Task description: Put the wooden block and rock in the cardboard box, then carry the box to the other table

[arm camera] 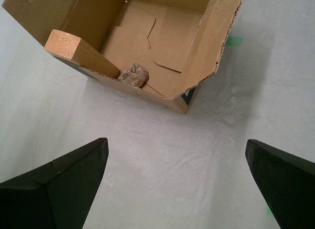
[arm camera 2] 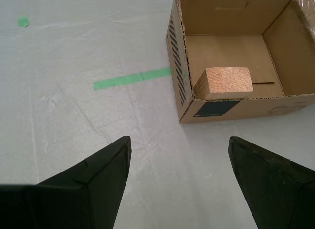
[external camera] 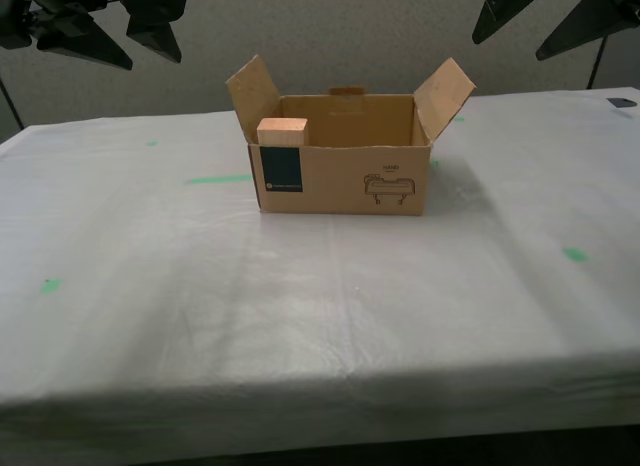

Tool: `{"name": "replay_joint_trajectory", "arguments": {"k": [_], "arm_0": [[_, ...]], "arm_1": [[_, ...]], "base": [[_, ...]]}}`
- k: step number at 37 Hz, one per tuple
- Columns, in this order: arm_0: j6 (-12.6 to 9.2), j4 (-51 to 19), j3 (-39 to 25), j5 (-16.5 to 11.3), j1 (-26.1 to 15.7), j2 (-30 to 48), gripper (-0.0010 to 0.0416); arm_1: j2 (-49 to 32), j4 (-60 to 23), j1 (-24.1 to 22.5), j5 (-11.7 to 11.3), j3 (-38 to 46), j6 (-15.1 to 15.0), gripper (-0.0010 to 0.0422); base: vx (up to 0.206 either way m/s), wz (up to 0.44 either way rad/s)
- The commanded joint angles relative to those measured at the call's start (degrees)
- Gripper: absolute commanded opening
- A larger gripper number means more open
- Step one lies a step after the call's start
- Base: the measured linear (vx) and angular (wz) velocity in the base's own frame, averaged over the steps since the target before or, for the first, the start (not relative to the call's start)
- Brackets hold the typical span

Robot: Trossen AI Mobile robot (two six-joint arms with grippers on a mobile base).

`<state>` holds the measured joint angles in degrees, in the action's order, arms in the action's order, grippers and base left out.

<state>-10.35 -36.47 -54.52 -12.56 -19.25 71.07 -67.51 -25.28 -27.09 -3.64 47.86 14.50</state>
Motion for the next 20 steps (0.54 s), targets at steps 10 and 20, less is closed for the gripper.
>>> {"name": "replay_joint_trajectory", "arguments": {"k": [10,20], "arm_0": [[-0.15,0.07,-0.07,0.07,0.00,-0.02,0.0389],[-0.15,0.07,-0.07,0.04,0.00,-0.02,0.0389]], "arm_1": [[-0.02,0.11,0.00,-0.24,0.02,-0.09,0.0268],[-0.02,0.11,0.00,-0.24,0.02,-0.09,0.0268]], "base": [[0.000,0.000],[0.000,0.000]]}}
